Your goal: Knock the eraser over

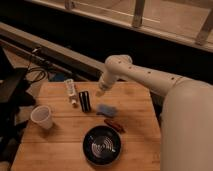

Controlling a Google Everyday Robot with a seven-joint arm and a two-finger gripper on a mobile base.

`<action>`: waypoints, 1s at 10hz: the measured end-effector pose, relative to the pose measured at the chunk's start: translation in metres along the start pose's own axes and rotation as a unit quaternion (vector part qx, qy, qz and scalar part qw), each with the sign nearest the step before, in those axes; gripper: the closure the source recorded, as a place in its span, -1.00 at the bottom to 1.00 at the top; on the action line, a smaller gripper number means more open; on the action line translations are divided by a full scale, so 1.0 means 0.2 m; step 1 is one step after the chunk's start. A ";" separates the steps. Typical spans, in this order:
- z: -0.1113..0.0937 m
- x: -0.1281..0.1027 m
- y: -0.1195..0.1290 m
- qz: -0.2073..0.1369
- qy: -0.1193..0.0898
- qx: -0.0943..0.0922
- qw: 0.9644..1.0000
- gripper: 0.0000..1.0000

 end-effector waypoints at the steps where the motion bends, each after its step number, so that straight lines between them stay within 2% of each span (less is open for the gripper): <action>1: 0.02 -0.01 0.01 -0.001 0.004 -0.001 1.000 1.00; 3: 0.02 -0.01 0.05 0.000 0.008 0.000 1.000 1.00; 7: 0.06 -0.05 -0.01 -0.006 0.015 -0.003 1.000 1.00; 10: 0.07 -0.07 0.03 -0.009 0.024 -0.005 1.000 1.00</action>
